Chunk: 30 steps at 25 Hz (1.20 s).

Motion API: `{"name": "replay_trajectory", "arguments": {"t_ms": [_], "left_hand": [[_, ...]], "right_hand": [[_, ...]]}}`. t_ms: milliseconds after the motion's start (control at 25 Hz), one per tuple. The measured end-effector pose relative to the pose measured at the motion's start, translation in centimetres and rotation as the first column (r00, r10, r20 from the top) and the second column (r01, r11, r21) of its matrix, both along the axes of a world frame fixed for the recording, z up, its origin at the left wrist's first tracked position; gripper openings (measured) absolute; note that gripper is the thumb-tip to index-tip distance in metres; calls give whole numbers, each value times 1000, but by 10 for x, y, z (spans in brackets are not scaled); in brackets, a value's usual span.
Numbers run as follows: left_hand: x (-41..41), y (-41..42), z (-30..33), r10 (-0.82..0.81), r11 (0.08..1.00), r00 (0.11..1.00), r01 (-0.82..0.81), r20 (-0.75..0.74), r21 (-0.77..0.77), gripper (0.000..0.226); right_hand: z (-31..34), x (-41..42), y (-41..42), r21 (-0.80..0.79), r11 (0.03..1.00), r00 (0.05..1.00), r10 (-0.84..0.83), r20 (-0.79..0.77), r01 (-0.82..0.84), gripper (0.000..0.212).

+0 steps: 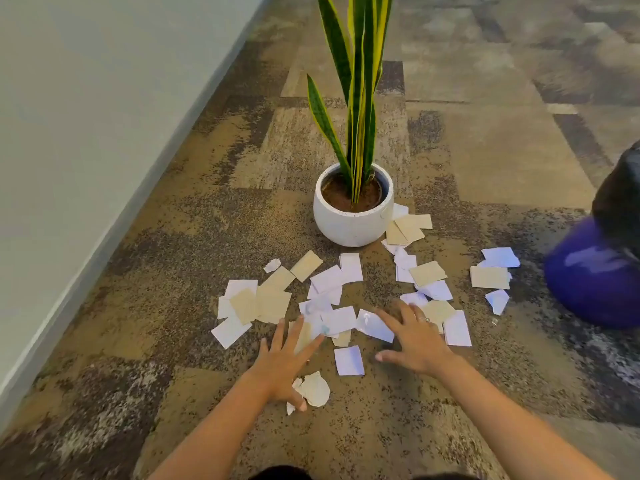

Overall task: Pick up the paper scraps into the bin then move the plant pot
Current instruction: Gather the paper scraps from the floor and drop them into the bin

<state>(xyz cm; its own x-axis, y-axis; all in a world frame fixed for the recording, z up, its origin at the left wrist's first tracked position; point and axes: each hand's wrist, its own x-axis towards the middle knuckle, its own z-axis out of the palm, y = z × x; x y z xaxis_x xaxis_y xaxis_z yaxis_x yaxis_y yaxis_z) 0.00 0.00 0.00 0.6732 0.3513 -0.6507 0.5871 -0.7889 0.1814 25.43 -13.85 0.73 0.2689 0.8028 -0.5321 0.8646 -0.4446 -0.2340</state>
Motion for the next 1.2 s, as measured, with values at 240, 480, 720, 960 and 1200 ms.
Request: {"name": "replay_trajectory", "arguments": {"t_ms": [240, 480, 720, 960, 1200], "left_hand": [[16, -13, -13, -61, 998, 998, 61, -32, -17, 104], [4, 0, -17, 7, 1000, 989, -8, 149, 4, 59], [12, 2, -9, 55, 996, 993, -62, 103, 67, 53], [20, 1, -6, 54, 994, 997, -59, 51, 90, 60], [18, 18, 0, 70, 989, 997, -73, 24, 132, 40]], "right_hand": [[-19, -41, 31, 31, 965, 964, 262, -49, -261, 103], [-28, -59, 55, -56, 930, 931, 363, -29, -364, 85], [-36, -57, 45, 141, 954, 965, 262, 30, -264, 29], [-27, -40, 45, 249, 969, 991, 27, -128, 6, 17], [-1, -22, 46, 198, 833, 783, -366, -503, 517, 15]]}}
